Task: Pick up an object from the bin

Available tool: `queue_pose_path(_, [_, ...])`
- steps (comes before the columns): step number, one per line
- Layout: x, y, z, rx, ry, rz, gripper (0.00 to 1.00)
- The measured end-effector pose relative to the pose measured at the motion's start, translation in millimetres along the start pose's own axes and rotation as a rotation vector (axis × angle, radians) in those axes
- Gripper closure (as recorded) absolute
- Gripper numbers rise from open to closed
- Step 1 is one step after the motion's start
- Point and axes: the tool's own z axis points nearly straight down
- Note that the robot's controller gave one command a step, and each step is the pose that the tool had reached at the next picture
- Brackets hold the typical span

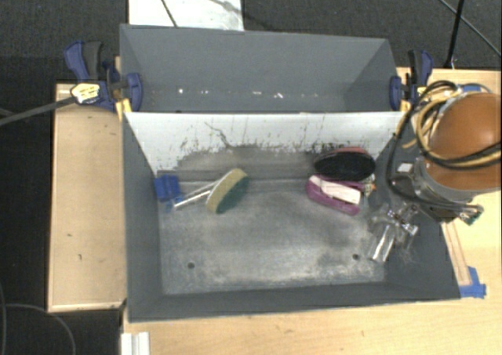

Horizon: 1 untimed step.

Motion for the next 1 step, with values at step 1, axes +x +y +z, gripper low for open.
queue_pose_path(1, [-22.8,-1.3,-67.8,0.002,-0.003,-0.035,1.00])
